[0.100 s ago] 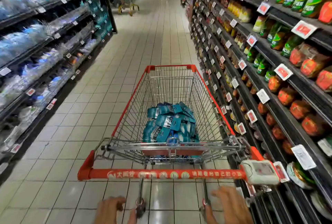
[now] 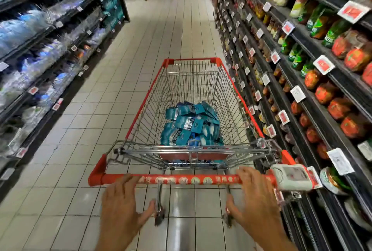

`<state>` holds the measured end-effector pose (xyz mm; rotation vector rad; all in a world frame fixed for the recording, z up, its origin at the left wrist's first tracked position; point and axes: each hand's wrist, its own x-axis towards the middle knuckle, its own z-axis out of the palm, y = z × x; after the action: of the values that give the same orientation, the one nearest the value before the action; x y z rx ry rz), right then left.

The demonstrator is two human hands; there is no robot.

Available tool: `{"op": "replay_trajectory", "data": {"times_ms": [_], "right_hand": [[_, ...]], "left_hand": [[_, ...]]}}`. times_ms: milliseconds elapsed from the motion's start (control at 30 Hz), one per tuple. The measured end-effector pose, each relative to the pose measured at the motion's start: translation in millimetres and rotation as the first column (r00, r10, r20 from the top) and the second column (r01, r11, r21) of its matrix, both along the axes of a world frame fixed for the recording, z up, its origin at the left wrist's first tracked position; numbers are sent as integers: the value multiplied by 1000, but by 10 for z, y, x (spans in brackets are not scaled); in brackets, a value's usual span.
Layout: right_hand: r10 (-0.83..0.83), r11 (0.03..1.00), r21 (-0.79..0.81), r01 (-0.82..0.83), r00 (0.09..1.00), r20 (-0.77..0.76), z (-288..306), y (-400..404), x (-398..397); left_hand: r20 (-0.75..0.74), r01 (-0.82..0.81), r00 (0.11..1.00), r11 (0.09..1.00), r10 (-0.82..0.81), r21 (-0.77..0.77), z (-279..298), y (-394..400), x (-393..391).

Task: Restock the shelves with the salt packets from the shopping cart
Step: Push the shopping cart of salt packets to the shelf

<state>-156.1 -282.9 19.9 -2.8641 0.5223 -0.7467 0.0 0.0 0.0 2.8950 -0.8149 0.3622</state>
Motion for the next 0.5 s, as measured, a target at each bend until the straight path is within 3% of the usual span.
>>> {"op": "replay_trajectory", "data": {"times_ms": [100, 167, 233, 300, 500], "right_hand": [[-34, 999, -26, 26, 916, -401, 125, -322, 227], [-13, 1000, -26, -2, 831, -557, 164, -417, 295], [-19, 1000, -18, 11, 802, -597, 207, -503, 379], [-55, 998, -33, 44, 760, -648, 190, -517, 437], [-68, 998, -52, 44, 723, -688, 93, -561, 517]], "left_hand": [[-37, 132, 991, 985, -129, 111, 112, -80, 394], [-112, 206, 976, 958, -186, 199, 169, -123, 577], [-212, 208, 966, 930, -148, 302, 213, -140, 778], [-205, 177, 973, 913, -105, 368, 188, -133, 870], [-183, 118, 982, 914, -50, 387, 148, -154, 913]]}}
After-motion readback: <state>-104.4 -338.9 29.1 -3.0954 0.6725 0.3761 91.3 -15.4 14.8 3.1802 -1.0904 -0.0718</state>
